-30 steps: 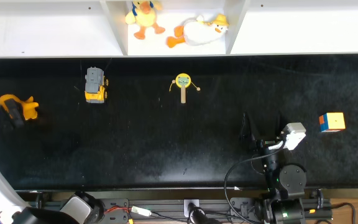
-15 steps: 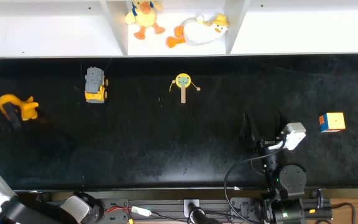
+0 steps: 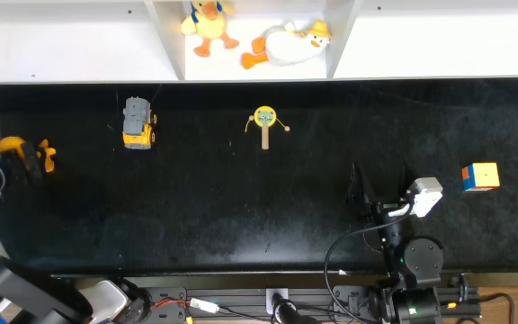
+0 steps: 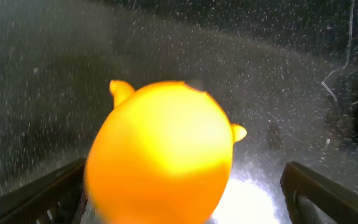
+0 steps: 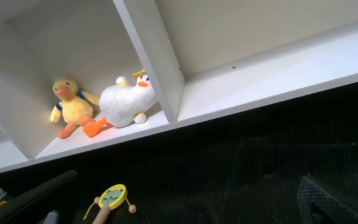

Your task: Store Toys

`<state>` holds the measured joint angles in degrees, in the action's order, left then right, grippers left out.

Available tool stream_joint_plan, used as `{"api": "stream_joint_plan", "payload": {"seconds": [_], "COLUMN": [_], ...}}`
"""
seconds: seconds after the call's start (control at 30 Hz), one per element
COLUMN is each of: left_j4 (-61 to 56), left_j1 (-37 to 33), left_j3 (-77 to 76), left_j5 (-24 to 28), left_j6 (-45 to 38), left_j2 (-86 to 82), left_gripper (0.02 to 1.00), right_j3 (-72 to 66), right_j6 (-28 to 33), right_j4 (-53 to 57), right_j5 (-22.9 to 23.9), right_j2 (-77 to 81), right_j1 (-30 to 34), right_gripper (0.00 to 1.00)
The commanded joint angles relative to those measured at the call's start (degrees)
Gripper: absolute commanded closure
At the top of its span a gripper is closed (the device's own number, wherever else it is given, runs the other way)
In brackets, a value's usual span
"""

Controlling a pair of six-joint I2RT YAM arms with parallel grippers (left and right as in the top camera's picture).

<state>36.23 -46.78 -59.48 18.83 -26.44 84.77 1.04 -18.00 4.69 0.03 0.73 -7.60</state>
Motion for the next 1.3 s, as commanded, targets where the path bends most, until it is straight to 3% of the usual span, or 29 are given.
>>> {"api": "stream_joint_plan", "payload": {"seconds": [0.03,0.23,0.43,0.8,1.3], "left_j4": [-1.68,-1.53,-1.2,-2.03,0.24], "left_j1": [2.29,2.54,2.49,2.49,6.25], "left_j3": [0.17,0.17,0.17,0.17,-11.3], "left_j5": [-4.74,-6.29,-8.66,-8.41,-1.75], "left_j6": [-2.1,-2.12,-2.05,-0.02,2.91], "left_j2": [0.33,0.33,0.33,0.33,-3.19], "left_gripper": [0.051,0.108,0.235,0.643,0.787], "right_j3": [-0.79,-0.79,-0.79,-0.79,-0.79], "right_j6": [-0.22,-0.22,-0.22,-0.22,-0.22], "right_j4": [-0.28,-0.28,-0.26,-0.26,-0.28], "right_j5": [0.22,0.22,0.22,0.22,0.22], "right_j2": [-0.52,-0.52,-0.52,-0.52,-0.52], "right_j1": [-0.26,-0.26,-0.26,-0.26,-0.26], "right_gripper": [0.005,0.007,0.005,0.005,0.007]}}
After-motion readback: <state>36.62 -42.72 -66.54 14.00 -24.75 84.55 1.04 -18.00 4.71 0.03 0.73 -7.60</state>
